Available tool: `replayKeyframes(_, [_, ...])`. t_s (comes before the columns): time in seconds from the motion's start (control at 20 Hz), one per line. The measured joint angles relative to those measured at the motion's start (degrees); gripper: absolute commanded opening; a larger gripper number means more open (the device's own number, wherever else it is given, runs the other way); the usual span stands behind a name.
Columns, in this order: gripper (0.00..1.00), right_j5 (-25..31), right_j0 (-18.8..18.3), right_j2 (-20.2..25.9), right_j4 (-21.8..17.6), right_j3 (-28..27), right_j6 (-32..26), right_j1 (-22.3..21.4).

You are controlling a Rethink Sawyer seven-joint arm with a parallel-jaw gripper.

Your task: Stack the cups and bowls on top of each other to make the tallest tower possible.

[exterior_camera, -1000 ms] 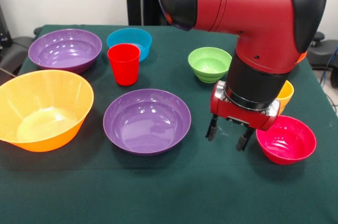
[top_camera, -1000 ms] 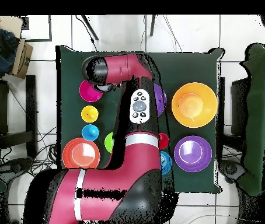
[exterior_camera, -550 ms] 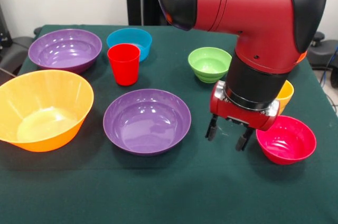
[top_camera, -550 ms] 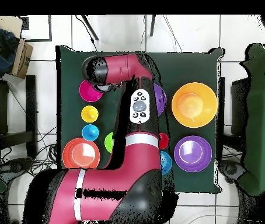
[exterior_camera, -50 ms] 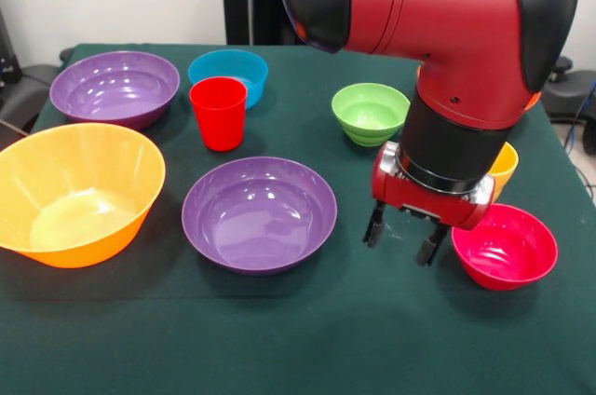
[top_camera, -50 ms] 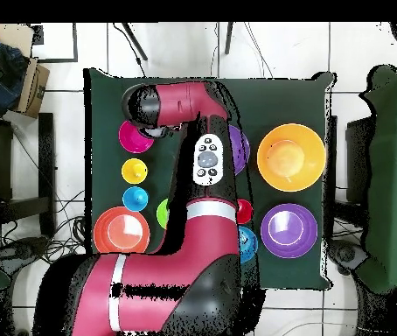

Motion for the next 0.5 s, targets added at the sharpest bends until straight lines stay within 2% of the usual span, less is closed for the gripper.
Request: replayKeyframes(0.5, [1.0, 0.0, 0.4, 0.0, 0.0, 0.0, 0.0, 0.0])
